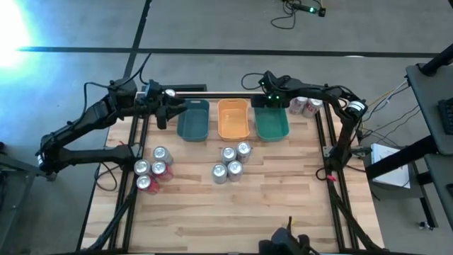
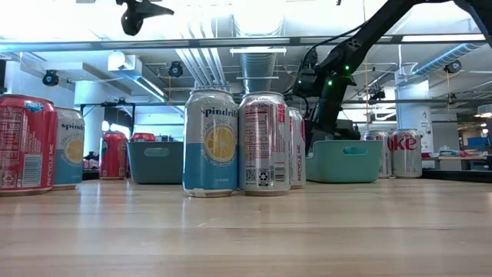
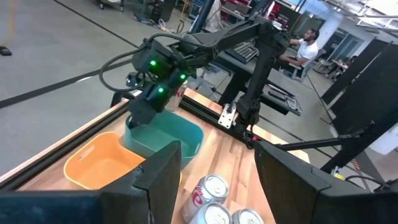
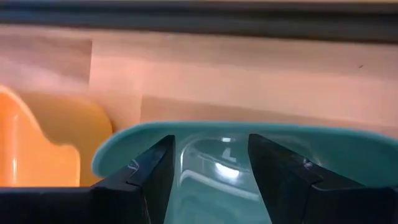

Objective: Sort soda cans
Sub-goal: Move the green bin to the top right of the table, then put the red-silver soda can into the green bin

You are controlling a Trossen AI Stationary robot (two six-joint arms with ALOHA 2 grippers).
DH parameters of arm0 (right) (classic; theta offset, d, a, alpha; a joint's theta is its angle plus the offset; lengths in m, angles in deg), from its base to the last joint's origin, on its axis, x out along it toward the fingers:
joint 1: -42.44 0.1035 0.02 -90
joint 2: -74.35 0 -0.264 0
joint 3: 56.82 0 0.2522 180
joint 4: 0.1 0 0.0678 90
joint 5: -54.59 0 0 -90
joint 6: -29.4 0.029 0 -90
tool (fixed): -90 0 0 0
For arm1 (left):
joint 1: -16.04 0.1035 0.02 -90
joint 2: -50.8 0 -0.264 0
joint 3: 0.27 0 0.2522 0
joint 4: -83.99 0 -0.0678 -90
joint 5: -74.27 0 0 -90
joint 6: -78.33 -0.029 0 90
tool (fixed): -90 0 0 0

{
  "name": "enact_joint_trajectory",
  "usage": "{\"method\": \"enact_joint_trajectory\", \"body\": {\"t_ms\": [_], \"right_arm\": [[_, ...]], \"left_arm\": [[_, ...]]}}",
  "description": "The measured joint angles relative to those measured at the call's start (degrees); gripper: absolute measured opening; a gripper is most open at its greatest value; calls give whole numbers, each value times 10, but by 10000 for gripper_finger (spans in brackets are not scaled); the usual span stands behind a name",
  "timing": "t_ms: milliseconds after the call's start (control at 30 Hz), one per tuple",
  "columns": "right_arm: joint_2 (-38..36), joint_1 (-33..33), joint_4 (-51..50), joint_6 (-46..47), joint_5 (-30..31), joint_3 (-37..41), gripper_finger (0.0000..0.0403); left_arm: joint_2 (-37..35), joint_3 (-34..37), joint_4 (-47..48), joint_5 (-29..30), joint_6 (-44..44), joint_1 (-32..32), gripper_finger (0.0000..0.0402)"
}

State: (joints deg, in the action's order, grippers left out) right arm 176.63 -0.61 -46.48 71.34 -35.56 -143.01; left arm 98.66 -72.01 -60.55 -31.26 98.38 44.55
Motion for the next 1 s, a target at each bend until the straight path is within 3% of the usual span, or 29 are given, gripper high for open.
{"method": "enact_joint_trajectory", "body": {"t_ms": [500, 700, 867, 1000], "right_arm": [[-13, -9, -29, -8, 16, -20, 195], [-63, -8, -164, -178, 4, -72, 220], [-101, -14, -309, -391, 1, -150, 270], [-104, -59, -379, -533, 13, -196, 314]], "left_arm": [[-7, 0, 4, 0, 0, -13, 190], [-20, 0, 17, 0, -1, -15, 190], [-28, 0, 14, 0, -1, -15, 190], [-24, 0, 2, 0, -2, -15, 190]]}}
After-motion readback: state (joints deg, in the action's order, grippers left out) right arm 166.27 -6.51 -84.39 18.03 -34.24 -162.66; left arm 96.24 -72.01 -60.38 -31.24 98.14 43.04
